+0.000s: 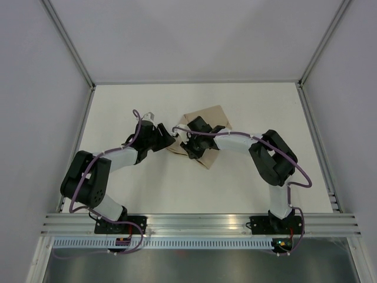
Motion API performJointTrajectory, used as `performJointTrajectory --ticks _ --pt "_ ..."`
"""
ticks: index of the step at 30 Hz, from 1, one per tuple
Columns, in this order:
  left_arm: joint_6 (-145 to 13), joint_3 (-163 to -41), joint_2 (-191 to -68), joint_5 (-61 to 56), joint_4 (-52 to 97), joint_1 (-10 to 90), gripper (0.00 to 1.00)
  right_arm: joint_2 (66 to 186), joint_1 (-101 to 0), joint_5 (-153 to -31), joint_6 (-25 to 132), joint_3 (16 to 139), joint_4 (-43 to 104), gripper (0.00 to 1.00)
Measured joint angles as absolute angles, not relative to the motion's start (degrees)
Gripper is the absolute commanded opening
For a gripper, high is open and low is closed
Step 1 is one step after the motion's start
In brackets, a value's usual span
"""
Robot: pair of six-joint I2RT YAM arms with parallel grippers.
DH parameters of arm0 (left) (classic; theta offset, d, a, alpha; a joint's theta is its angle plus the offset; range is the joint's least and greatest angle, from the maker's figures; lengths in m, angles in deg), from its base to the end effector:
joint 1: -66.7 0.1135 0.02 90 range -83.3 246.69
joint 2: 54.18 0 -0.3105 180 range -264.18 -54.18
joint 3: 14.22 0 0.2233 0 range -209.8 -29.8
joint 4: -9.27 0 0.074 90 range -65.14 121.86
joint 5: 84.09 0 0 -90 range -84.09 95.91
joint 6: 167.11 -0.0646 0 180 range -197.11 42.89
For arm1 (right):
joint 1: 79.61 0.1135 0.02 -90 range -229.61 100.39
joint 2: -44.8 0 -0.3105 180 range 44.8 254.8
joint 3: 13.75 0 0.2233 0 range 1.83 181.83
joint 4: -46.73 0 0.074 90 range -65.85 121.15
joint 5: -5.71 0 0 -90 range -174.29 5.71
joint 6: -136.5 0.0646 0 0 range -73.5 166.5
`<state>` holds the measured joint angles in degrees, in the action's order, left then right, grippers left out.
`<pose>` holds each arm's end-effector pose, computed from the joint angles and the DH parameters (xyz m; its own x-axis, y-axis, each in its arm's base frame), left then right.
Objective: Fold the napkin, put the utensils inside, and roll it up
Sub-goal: Roll the napkin at the center of the board.
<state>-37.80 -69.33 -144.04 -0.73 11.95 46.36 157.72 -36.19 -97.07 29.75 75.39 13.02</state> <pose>0.2904 -0.1156 0.2127 -0.7142 -0.4063 -0.5699 -0.0273 0.8298 -0.5574 0.2944 0.2983 0.1939 -0.3685 -0.7356 -0.5684 -0.9011 0.4330 0.0237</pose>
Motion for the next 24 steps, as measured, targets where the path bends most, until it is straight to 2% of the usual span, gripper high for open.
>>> performJointTrajectory --ticks 13,19,24 --pt "-40.3 -61.4 -140.8 -4.6 -3.5 46.4 0.63 168.0 -45.6 -124.8 25.6 88.3 -5.8 0.01" --pt "-43.7 -58.6 -138.6 -11.2 -11.8 46.4 0.61 177.7 -49.8 -137.3 19.3 98.4 -22.3 0.01" --pt "-48.6 -62.1 -137.0 -18.4 -11.1 46.1 0.61 184.2 -52.3 -143.8 13.9 103.3 -35.7 0.01"
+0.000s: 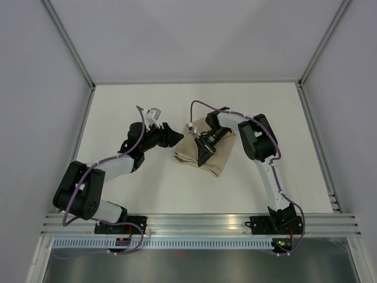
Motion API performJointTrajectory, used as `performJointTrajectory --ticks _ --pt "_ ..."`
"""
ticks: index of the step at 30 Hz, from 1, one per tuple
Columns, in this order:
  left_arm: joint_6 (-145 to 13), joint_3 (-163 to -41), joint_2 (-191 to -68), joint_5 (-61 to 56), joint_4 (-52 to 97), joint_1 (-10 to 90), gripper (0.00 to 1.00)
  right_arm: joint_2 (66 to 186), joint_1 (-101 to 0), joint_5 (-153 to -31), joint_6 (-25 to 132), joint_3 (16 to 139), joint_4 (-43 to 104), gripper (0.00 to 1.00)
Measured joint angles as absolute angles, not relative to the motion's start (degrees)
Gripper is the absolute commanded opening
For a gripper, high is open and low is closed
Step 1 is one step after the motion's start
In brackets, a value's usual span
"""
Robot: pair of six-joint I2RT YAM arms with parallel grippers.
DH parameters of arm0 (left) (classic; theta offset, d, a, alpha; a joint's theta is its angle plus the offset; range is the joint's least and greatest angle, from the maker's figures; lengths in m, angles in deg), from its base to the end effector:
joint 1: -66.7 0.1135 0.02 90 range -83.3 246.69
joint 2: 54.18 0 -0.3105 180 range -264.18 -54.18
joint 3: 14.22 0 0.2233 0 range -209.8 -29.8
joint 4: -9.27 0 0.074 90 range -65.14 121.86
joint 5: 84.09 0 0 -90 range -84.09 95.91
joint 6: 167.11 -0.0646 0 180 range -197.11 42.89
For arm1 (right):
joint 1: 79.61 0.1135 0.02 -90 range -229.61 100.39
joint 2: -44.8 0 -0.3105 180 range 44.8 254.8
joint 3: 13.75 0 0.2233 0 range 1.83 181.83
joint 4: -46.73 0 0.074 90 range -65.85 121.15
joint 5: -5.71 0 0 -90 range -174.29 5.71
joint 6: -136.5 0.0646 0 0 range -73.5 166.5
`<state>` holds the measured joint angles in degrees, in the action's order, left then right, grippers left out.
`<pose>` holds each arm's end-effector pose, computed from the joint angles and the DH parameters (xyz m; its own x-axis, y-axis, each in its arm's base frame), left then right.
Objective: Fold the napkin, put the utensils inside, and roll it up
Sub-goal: Roll the napkin at the center of the board.
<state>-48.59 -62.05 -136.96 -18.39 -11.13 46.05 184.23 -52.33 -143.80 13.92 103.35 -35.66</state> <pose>0.2644 -0.1281 0.2602 -0.5380 -0.2623 -0.8011 0.4977 0.6682 -0.5530 0.3614 0.2490 0.1273 -0.7039 -0.6704 -0.2347 -0.4949 0.2259 0.8391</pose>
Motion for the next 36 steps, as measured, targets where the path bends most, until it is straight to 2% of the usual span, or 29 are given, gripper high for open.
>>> performJointTrajectory --ticks 7,12,20,29,36 --pt "-60.6 -71.4 -136.7 -22.6 3.7 41.2 0.60 190.2 -53.4 -146.4 7.1 108.7 -47.8 0.01" --pt "-68.6 -78.7 -139.5 -22.6 14.8 36.2 0.60 191.2 -54.0 -146.3 5.2 109.1 -50.7 0.00" --pt "-76.8 -83.9 -145.5 -19.4 26.8 32.3 0.61 191.2 -54.6 -145.4 4.9 109.1 -51.9 0.01" --pt "-79.3 -85.9 -148.7 -13.1 29.3 30.6 0.59 191.2 -54.7 -144.6 5.9 108.8 -52.3 0.01" --pt "-79.3 -88.4 -153.6 -16.9 27.7 31.4 0.60 191.2 -54.7 -144.4 6.3 108.8 -52.3 0.01"
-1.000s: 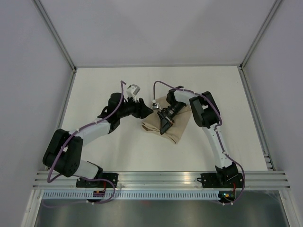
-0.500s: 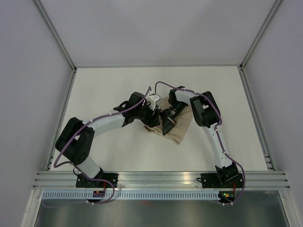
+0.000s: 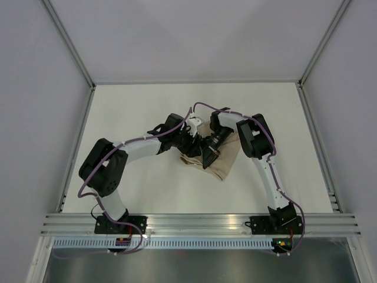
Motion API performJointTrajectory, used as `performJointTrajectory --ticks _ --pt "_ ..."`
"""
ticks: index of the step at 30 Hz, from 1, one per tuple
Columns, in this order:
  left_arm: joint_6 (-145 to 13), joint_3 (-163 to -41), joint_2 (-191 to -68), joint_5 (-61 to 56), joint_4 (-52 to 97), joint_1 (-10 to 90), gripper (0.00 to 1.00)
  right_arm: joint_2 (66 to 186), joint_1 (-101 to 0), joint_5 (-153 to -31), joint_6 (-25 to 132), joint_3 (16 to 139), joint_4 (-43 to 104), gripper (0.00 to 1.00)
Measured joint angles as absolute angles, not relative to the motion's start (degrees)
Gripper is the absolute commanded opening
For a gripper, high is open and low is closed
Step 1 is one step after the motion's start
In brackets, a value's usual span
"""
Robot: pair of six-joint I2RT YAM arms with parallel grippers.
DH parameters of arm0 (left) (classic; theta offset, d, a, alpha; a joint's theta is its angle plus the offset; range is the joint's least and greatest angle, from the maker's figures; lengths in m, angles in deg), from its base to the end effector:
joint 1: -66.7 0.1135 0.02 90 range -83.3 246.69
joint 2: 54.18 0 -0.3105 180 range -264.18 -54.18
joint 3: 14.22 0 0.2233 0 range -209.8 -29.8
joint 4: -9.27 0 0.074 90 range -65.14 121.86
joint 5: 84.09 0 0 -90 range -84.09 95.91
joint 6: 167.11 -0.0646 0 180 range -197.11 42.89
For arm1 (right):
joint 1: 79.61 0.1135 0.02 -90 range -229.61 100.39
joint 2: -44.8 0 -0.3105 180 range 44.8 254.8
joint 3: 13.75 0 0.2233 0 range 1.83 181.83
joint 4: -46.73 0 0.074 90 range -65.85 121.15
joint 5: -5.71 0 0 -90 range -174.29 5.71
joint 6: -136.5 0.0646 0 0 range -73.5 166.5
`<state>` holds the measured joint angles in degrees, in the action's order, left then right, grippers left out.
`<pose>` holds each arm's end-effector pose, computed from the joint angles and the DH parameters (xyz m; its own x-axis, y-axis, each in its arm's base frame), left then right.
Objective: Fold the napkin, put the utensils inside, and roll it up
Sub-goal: Roll the napkin at the center of the board.
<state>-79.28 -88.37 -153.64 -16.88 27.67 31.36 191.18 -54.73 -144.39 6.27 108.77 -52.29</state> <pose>0.2869 -0.2341 0.2320 -0.5344 0.4218 -0.7325 0.7825 0.5745 -0.2401 0.3621 0.2297 0.1059 -0.7219 -0.6897 -0.0557 -0.3262 0.2682 0.9064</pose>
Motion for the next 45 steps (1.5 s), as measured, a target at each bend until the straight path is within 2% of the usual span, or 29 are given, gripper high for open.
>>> performJointTrajectory --ticks 8,15,32,37,45 --pt "-79.4 -88.7 -154.6 -21.2 29.3 30.7 0.64 191.0 -54.7 -143.7 6.8 108.7 -52.2 0.01" --pt "-80.5 -89.7 -154.7 -19.7 31.4 26.6 0.63 191.0 -54.7 -143.5 6.9 108.7 -52.3 0.01" --pt "-82.4 -89.7 -156.5 -14.0 33.8 24.9 0.59 191.0 -54.8 -143.3 7.9 108.7 -52.2 0.01" --pt "-82.6 -89.7 -157.2 -14.2 35.0 24.5 0.56 191.0 -55.0 -142.9 8.8 108.7 -52.2 0.00" --pt "-82.8 -90.6 -157.7 -14.8 36.3 24.4 0.38 191.0 -55.5 -142.8 9.5 108.7 -52.1 0.00"
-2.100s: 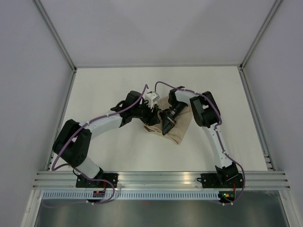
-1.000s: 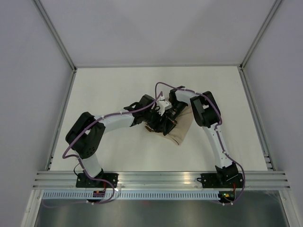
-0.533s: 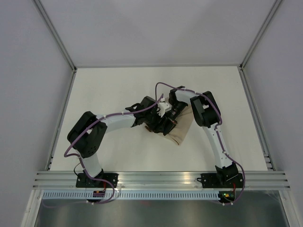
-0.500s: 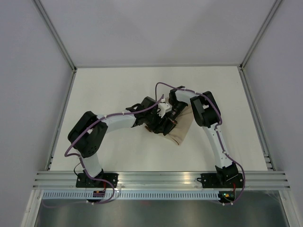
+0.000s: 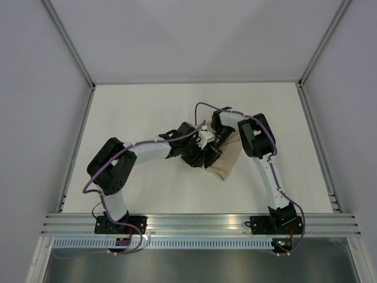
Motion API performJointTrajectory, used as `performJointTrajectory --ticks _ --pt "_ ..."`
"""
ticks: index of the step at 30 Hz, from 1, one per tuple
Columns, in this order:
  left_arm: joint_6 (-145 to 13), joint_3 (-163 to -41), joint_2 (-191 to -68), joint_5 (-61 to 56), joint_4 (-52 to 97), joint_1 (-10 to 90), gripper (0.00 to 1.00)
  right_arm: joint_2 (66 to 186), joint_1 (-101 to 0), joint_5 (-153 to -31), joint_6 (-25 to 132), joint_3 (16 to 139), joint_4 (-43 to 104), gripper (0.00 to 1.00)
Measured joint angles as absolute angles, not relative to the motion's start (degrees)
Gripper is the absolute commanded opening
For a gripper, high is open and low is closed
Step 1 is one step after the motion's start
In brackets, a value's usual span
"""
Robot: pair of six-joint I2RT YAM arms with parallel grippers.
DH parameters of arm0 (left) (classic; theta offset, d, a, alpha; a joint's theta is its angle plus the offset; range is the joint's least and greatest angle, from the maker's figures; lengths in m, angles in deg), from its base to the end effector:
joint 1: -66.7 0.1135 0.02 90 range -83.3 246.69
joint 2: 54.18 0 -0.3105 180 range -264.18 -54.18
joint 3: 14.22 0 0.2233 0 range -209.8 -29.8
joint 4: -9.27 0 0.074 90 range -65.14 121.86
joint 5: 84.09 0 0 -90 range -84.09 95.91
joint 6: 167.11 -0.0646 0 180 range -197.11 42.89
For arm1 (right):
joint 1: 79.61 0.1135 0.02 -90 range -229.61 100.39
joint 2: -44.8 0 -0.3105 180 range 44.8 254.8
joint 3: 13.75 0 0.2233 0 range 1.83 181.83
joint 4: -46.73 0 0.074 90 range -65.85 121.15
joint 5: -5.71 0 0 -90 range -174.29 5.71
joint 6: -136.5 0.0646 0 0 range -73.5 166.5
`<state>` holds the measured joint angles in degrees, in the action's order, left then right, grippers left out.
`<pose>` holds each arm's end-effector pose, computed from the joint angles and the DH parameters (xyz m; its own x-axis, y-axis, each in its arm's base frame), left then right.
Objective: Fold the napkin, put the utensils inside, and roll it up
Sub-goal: Roll the napkin at the center of the board.
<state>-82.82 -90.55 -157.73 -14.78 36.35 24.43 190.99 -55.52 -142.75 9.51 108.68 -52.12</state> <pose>0.2583 -0.2656 0.2040 -0.5202 0.5986 -0.6092 0.8377 0.4965 -0.2274 0.3648 0.2234 0.1055 -0.7380 -0.6747 -0.0015 -0.2983 0.3243 0.8977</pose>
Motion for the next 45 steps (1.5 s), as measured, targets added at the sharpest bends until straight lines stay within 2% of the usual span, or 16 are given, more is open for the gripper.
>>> performJointTrajectory --ticks 2,9,13,14,15,17,18,20,23,34,38,45 --pt "-82.8 -90.7 -157.9 -14.9 36.6 24.5 0.36 191.0 -55.7 -142.7 9.7 108.7 -52.1 0.00" --pt "-83.0 -92.4 -158.7 -15.9 37.1 24.3 0.15 190.4 -56.3 -142.0 10.4 108.2 -51.6 0.01" --pt "-83.0 -93.2 -159.1 -16.2 37.2 24.1 0.09 189.7 -56.4 -141.1 10.8 107.8 -50.8 0.01" --pt "-83.0 -93.3 -159.2 -16.2 37.2 24.1 0.09 189.6 -56.4 -141.0 10.9 107.7 -50.7 0.01" --pt "-83.0 -93.4 -159.3 -16.2 37.2 24.1 0.18 189.6 -56.4 -140.9 11.0 107.7 -50.6 0.01" --pt "-83.0 -93.4 -159.3 -16.1 37.2 24.1 0.26 189.5 -56.4 -140.8 11.2 107.7 -50.5 0.00" --pt "-83.0 -93.4 -159.3 -15.8 37.2 24.1 0.37 189.5 -56.4 -140.8 11.2 107.6 -50.5 0.01" --pt "-83.0 -93.4 -159.2 -15.1 37.2 24.1 0.51 189.4 -56.4 -140.8 11.4 107.6 -50.4 0.00" --pt "-82.9 -92.0 -157.9 -14.4 37.0 24.1 0.55 189.4 -56.4 -140.7 11.4 107.6 -50.3 0.01" --pt "-82.9 -92.0 -154.8 -12.3 33.3 24.6 0.56 189.4 -56.4 -140.5 11.8 107.6 -50.3 0.00" --pt "-82.9 -94.6 -157.5 -13.1 32.5 25.3 0.49 189.4 -56.4 -140.5 11.8 107.6 -50.3 0.00" --pt "-80.4 -95.3 -161.1 -17.9 30.3 27.1 0.42 189.4 -56.4 -140.4 12.0 107.6 -50.3 0.01"
